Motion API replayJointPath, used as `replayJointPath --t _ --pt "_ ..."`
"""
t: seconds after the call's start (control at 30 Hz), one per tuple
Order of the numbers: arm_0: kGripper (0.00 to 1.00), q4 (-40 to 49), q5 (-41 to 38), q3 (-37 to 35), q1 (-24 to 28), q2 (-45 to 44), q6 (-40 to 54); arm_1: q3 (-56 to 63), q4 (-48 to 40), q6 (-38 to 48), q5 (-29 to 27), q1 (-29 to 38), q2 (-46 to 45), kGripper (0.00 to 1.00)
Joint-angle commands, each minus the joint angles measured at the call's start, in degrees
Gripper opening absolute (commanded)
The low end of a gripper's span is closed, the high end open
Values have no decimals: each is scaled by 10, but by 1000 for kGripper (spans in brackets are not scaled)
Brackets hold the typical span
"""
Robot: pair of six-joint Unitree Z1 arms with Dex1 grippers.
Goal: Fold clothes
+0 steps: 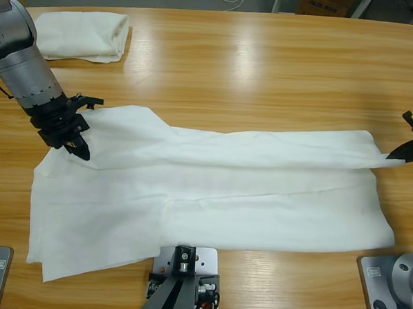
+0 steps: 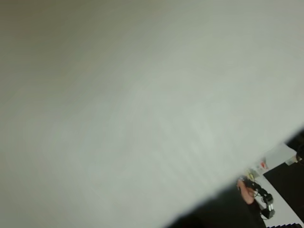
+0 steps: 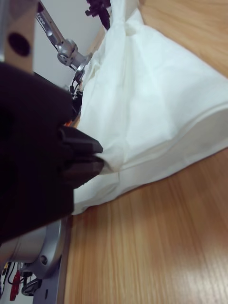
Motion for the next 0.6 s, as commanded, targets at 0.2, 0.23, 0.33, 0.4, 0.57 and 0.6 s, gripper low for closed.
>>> replayJointPath --t 0.2,0.23,0.33,0.4,0.57,0.6 --pt "290 -10 -24 13 -4 -2 1 6 17 59 -52 -7 -5 1000" --pt "684 -8 -29 13 -5 -2 2 6 17 65 -57 -7 -14 1000" --pt "996 -5 -31 14 -12 -22 2 2 9 74 -62 -7 -47 1000" --pt "997 -5 -30 11 -12 -50 -1 -3 -2 66 -50 -5 -74 1000" --pt "1000 -5 -1 10 -13 -162 -39 -9 -39 8 31 102 -124 491" --pt "999 -7 2 11 -15 -181 -40 -9 -51 3 30 139 -120 114"
